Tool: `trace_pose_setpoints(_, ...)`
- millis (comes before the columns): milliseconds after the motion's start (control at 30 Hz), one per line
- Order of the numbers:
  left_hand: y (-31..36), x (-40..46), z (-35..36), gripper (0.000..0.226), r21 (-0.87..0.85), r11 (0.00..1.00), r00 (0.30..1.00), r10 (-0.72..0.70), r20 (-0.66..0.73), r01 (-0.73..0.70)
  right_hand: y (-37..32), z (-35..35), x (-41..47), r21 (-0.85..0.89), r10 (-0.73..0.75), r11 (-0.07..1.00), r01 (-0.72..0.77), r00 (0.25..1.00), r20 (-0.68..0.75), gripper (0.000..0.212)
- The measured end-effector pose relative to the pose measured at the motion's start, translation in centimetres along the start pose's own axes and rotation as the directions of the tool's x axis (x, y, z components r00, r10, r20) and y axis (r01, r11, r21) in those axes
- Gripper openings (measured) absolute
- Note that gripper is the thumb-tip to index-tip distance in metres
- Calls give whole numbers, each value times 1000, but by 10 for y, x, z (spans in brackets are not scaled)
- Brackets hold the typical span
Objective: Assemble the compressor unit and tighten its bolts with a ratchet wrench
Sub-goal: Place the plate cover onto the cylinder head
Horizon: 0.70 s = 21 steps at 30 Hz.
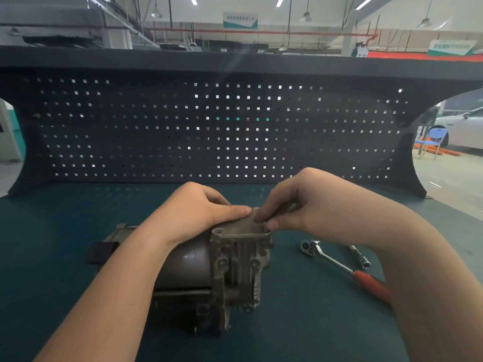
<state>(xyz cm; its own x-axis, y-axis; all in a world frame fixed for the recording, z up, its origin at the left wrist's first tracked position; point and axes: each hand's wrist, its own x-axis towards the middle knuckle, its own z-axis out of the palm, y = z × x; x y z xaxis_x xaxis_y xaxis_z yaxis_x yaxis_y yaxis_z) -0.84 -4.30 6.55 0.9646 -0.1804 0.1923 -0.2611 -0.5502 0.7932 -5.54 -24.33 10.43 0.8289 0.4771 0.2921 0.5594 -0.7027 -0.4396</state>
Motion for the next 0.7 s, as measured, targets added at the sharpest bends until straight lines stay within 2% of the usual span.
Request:
trace_pose_setpoints(133,2,-2,3,33,-31,999,1000,-9,-25,8,1,-2,1,-15,-14,1000,14,1000,11,30)
trace_pose_setpoints(400,5,-6,6,35,-47,999,998,-6,-62,3,-3,-3,-3,-17,-7,1000,8,999,32,29)
trace_pose_setpoints(600,3,-6,7,35,-43,999,997,3,-78,-7,-5,1,-1,-67,33,997,-32,999,6,13)
trace_pose_setpoints(700,3,-6,7,37,-28,1000,997,7,-82,-9,-6,1,0,-89,68,994,-69,998,-16,15)
